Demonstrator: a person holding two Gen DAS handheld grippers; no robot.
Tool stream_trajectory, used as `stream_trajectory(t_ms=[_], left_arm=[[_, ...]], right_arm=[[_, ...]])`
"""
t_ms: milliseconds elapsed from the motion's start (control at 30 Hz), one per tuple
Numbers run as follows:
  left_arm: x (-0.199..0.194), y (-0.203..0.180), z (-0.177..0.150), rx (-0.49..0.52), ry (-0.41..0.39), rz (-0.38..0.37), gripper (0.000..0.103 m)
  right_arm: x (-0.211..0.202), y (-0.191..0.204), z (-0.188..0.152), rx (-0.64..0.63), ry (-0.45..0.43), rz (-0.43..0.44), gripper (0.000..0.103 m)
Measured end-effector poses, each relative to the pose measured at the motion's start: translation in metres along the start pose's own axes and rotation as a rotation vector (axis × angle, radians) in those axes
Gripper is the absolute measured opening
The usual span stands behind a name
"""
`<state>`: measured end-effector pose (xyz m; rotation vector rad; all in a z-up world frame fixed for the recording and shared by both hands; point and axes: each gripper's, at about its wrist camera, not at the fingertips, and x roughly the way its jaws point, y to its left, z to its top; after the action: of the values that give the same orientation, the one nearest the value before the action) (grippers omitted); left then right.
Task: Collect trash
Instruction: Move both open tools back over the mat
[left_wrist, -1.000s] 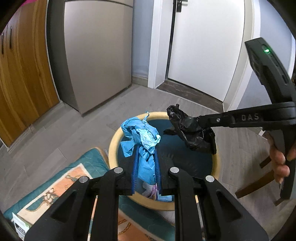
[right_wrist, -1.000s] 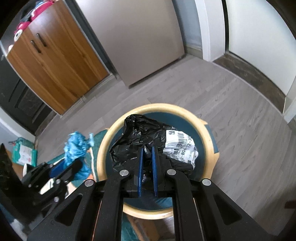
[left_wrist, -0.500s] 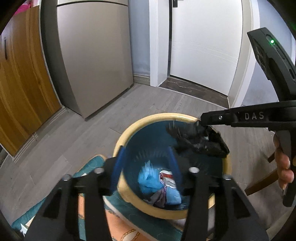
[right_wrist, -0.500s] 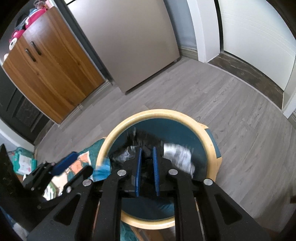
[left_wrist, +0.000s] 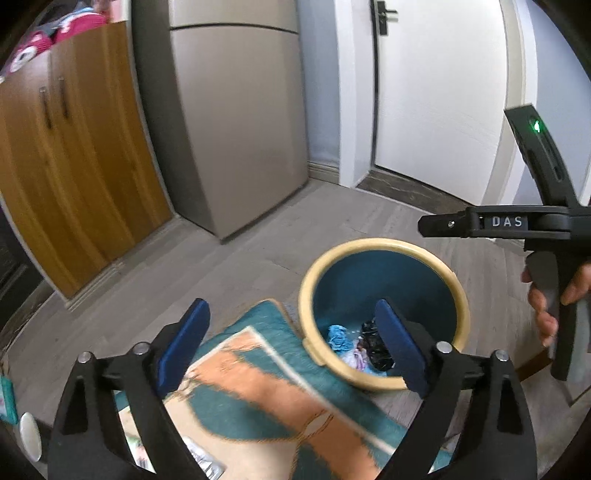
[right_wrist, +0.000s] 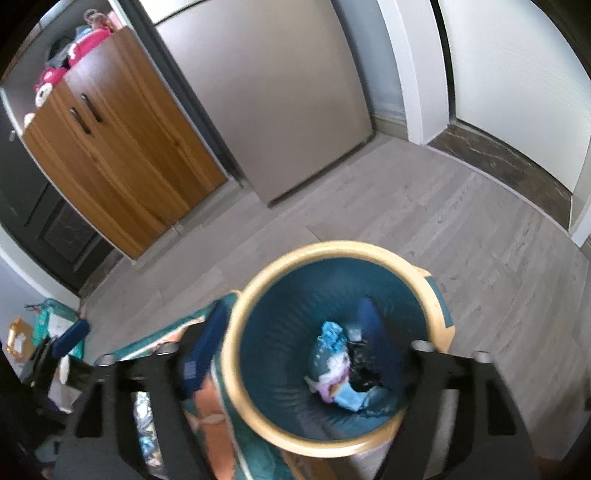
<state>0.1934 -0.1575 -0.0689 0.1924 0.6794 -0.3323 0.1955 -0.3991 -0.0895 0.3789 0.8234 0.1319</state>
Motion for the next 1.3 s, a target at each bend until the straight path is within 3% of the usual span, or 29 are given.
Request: stream_trajectory(t_ms=[167,433,533,800,1033,1100,1167,1300], left_arm=[[-0.047,0.027,-0.010,-0.049,-0.009,0.043,0.096],[-0.112,0.064,-0.055,-0.139,-0.017,0.146,0.097],[-0.123,0.082,-0.080,-0.196,0.008,0.175,0.097],[-0.145,0.131,-0.129,-0.234,0.051,0.291,0.097],[-0.142,0.141,-0.154,-0.199,0.114,0.299,0.097],[-0.140,0.138,-0.155,-0.187,0.124,0.289,0.097],[-0.136,0.135,-0.155,-0.185,0.127,0.272,0.097],[-0.128,0.130,-0.152,-0.178,0.132,0.238,0.097]], right_arm=[[-0.017,0.018,-0.003,-0.001,-0.036,0.051,0.096],[-0.029,0.071,-0.040,-0.148,0.001,0.073,0.096],[-0.024,0.091,-0.061,-0.179,0.044,0.074,0.097],[0.003,0.141,-0.129,-0.235,0.198,0.093,0.096],[0.028,0.172,-0.177,-0.355,0.337,0.118,0.095],[0.035,0.171,-0.186,-0.373,0.375,0.099,0.089],[0.040,0.165,-0.192,-0.387,0.409,0.061,0.072],[0.047,0.151,-0.203,-0.381,0.468,0.060,0.058]])
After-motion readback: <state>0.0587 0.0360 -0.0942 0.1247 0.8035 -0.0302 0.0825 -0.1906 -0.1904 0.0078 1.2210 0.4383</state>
